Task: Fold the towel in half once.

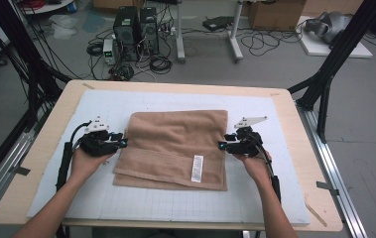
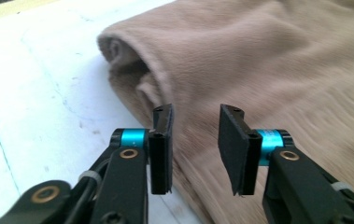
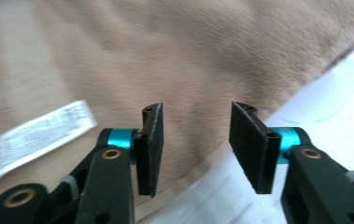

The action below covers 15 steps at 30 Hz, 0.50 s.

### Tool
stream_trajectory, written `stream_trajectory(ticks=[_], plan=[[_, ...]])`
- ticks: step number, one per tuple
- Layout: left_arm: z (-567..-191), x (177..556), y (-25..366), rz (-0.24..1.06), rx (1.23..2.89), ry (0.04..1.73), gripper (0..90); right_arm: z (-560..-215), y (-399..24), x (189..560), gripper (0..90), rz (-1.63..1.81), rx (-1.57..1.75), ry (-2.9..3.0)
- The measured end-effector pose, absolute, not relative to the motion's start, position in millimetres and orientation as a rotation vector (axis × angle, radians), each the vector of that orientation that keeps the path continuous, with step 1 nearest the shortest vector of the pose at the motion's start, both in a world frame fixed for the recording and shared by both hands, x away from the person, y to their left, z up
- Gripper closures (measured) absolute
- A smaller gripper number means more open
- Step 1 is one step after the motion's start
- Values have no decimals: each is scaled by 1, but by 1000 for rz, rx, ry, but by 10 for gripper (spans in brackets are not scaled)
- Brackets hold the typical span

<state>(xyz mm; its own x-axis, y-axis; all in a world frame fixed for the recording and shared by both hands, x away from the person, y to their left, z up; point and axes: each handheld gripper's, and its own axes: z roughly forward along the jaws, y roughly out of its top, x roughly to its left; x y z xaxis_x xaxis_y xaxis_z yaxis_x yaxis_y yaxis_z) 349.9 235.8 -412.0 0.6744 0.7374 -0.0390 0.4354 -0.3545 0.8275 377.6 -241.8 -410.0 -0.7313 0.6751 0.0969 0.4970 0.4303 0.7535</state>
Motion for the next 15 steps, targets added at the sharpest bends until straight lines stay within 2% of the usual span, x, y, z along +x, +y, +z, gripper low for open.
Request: stream_trajectory(ticks=[6, 8, 13, 15], plan=[[-426, 321, 233, 393, 2064, 829, 641, -406, -234, 347, 532, 1225, 888, 2545], [-435, 320, 232, 349, 2096, 837, 650, -414, -227, 338, 553, 1203, 836, 2609], [-447, 319, 233, 343, 2083, 850, 671, -435, -213, 329, 626, 1130, 782, 2719], [-447, 318, 232, 351, 2087, 838, 736, -438, -212, 329, 685, 1130, 771, 2706]])
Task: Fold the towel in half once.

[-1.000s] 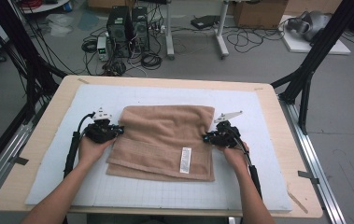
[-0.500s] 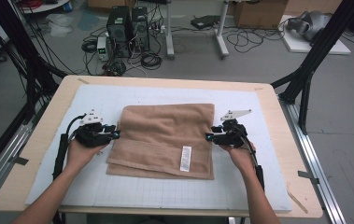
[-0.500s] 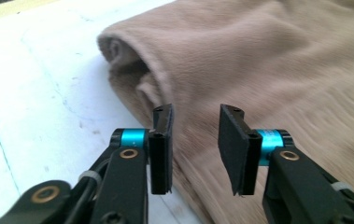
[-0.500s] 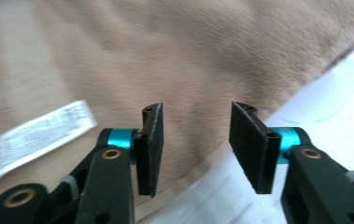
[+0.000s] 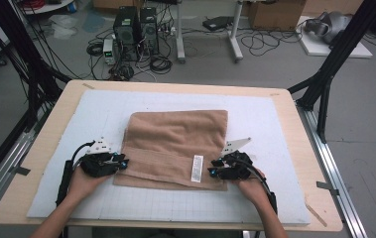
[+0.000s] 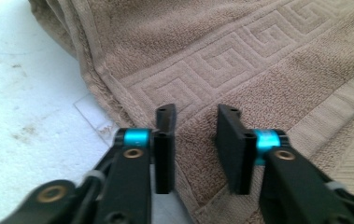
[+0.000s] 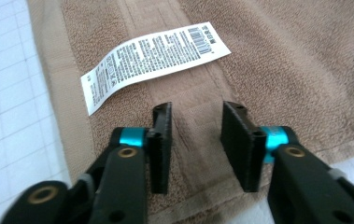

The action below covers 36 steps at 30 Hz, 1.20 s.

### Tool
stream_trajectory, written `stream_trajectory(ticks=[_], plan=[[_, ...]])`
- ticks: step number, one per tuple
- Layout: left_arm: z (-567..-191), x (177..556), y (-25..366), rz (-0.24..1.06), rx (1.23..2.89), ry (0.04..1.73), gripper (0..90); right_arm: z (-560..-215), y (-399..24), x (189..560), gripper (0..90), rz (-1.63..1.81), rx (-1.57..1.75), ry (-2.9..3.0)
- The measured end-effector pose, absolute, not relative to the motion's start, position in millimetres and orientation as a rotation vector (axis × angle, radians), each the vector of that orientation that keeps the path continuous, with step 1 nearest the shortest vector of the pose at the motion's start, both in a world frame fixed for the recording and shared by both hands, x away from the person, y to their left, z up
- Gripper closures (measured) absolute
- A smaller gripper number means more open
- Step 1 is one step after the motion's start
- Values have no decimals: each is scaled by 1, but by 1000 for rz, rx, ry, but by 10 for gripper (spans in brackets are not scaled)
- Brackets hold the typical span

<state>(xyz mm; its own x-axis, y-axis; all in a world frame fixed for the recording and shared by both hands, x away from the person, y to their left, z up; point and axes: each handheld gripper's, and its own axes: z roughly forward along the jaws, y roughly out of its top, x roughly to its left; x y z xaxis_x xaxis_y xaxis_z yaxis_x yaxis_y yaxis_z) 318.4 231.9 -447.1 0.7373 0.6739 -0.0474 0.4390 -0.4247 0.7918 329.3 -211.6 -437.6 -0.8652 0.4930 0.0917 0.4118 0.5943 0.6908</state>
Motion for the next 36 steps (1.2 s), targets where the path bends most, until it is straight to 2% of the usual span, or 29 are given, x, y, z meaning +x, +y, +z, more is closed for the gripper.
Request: stream_trajectory(ticks=[3, 5, 18, 23, 26, 28, 36], plan=[[-446, 318, 229, 353, 2098, 821, 849, -437, -212, 331, 831, 1146, 752, 2726], [-442, 317, 230, 352, 2093, 818, 863, -435, -211, 331, 858, 1146, 735, 2732], [-413, 290, 233, 292, 2033, 740, 863, -408, -227, 327, 863, 1227, 732, 2655], [-432, 289, 230, 276, 2109, 762, 859, -426, -226, 329, 856, 1188, 776, 2713], [-442, 291, 229, 265, 2121, 783, 815, -437, -222, 330, 813, 1149, 803, 2735], [-441, 291, 231, 279, 2105, 785, 749, -433, -225, 329, 728, 1150, 814, 2697], [-435, 288, 242, 306, 2074, 817, 593, -422, -240, 315, 629, 1248, 815, 2644]])
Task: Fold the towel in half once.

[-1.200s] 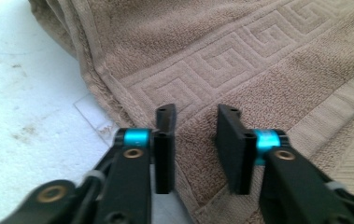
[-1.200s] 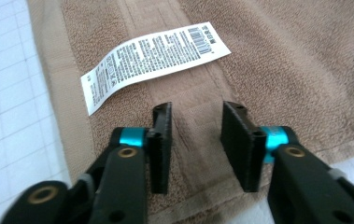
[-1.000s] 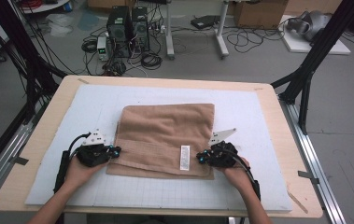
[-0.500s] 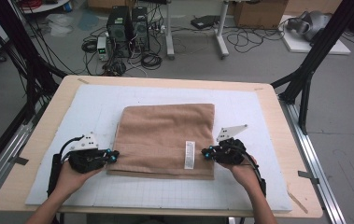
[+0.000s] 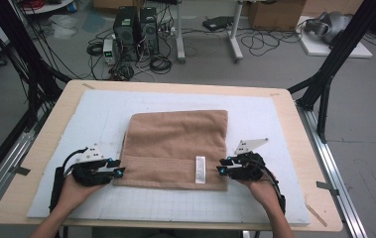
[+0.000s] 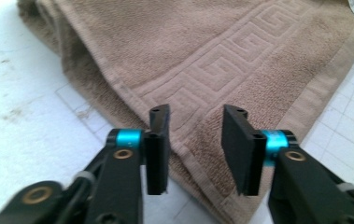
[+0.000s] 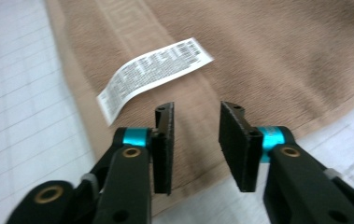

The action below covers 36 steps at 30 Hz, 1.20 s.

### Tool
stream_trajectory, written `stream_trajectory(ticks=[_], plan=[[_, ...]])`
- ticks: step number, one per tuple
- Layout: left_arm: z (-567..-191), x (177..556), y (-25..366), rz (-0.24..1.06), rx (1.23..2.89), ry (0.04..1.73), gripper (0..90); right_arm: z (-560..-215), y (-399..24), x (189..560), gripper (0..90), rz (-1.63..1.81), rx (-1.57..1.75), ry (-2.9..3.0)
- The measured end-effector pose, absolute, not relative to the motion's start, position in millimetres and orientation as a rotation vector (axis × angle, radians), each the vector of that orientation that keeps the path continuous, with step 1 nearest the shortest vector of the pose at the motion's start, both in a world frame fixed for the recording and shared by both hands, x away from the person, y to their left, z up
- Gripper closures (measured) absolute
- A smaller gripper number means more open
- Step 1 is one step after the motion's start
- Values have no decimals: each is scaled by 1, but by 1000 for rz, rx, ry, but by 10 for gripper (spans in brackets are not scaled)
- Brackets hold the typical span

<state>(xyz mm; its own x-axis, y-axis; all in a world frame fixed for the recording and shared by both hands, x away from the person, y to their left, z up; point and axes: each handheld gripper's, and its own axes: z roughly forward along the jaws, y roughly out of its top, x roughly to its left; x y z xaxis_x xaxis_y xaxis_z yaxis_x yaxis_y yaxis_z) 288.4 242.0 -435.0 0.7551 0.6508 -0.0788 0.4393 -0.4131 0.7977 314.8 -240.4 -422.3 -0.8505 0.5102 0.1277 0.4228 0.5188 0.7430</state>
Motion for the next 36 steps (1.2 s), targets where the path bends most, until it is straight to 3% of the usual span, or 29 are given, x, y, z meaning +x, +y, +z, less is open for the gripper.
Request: stream_trajectory(ticks=[6, 9, 13, 16, 19, 25, 36], plan=[[-446, 284, 240, 259, 2117, 812, 497, -431, -234, 300, 476, 1170, 729, 2699], [-447, 283, 239, 270, 2112, 815, 503, -439, -234, 298, 450, 1131, 715, 2723], [-449, 284, 237, 303, 2108, 809, 607, -445, -234, 295, 527, 1177, 715, 2659], [-450, 284, 237, 295, 2089, 797, 733, -447, -234, 293, 684, 1196, 722, 2632], [-450, 284, 236, 285, 2084, 787, 803, -446, -232, 295, 811, 1213, 704, 2655], [-441, 278, 238, 254, 2089, 770, 828, -439, -236, 295, 844, 1238, 673, 2689], [-428, 231, 244, 167, 2105, 653, 821, -409, -243, 261, 817, 1286, 481, 2859]])
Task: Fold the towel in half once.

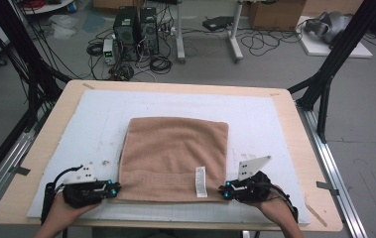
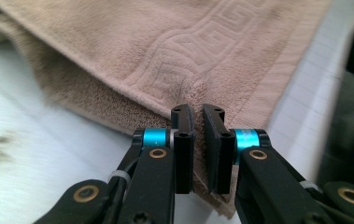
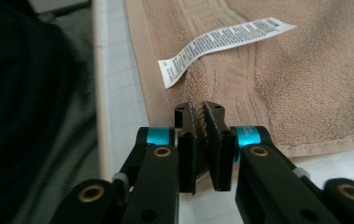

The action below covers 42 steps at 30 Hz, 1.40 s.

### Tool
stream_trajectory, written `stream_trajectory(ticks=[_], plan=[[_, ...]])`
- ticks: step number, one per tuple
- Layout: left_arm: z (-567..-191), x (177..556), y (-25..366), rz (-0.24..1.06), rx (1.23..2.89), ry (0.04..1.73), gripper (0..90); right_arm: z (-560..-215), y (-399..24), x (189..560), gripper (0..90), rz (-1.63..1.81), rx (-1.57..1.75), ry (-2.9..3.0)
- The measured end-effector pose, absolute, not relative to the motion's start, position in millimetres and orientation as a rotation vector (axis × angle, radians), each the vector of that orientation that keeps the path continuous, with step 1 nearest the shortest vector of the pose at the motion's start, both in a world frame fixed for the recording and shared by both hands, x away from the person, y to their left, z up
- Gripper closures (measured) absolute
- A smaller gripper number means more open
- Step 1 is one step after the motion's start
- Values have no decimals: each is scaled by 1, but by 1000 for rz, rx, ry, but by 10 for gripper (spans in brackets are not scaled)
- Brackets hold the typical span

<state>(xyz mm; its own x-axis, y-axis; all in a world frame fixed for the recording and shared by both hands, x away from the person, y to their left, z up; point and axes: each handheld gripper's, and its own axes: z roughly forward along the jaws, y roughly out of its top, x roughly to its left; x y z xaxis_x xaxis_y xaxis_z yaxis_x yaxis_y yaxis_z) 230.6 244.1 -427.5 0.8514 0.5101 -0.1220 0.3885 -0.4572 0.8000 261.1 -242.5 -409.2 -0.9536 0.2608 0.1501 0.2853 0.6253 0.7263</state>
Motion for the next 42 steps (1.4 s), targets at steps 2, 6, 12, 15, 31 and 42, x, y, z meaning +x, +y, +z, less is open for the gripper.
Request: stream_trajectory(ticks=[2, 6, 12, 15, 31, 42], plan=[[-425, 229, 244, 166, 2106, 644, 722, -408, -247, 262, 671, -1290, -491, -2754], [-417, 241, 247, 212, 2089, 672, 555, -402, -253, 277, 524, -1424, -609, -2716], [-411, 284, 251, 325, 2008, 791, 544, -397, -246, 315, 485, -1434, -812, -2846], [-408, 311, 248, 391, 1956, 849, 584, -395, -241, 336, 519, -1448, -886, -2881], [-411, 450, 234, 306, 1922, 1046, 499, -392, -233, 454, 424, -1341, -1128, -2855], [-427, 462, 228, 141, 1993, 1019, 695, -413, -232, 467, 669, -1228, -1129, -2770]])
